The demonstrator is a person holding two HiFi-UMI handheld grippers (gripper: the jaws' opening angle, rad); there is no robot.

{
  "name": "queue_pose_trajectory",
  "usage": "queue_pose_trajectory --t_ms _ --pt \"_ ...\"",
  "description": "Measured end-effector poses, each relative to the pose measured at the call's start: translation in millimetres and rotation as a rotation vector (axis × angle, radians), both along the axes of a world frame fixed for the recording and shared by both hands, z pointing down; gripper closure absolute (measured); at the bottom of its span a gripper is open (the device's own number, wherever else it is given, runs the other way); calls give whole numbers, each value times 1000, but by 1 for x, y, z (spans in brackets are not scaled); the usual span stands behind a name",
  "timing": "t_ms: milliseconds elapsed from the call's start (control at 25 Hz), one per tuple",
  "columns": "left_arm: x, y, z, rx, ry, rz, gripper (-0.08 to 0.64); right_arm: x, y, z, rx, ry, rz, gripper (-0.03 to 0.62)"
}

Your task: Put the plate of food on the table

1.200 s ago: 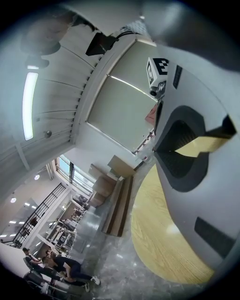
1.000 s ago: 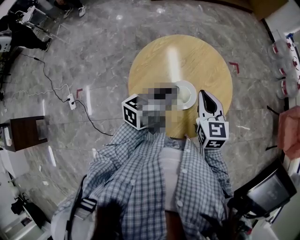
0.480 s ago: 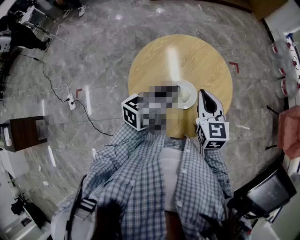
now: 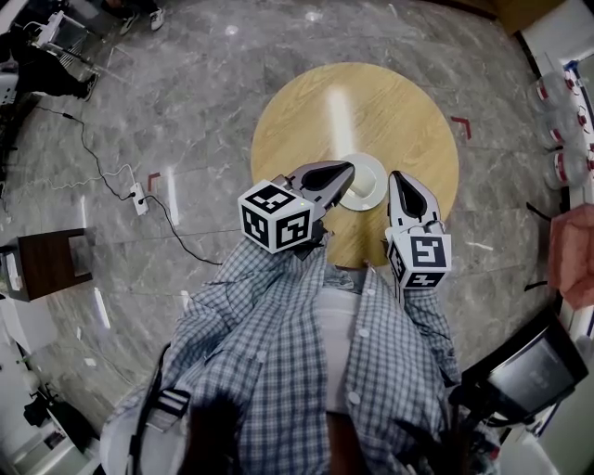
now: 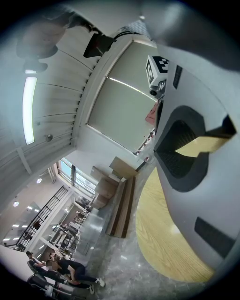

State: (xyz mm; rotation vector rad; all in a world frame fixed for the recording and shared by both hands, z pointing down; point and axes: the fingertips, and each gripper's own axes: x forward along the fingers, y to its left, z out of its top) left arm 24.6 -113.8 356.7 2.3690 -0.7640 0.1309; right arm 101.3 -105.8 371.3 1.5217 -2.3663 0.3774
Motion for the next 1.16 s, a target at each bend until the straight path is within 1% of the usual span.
queue_pose_trajectory --t_ms 240,800,960,1160 --pt "1 0 0 -2 5 2 552 -1 0 1 2 19 -8 586" --pt "3 1 4 -24 11 13 552 -5 -1 6 -13 27 -23 586" --pt "4 1 8 -43 23 17 552 -5 -1 7 -18 41 -22 586" --pt "4 2 9 -42 15 -2 552 -5 -1 9 -13 37 -44 586"
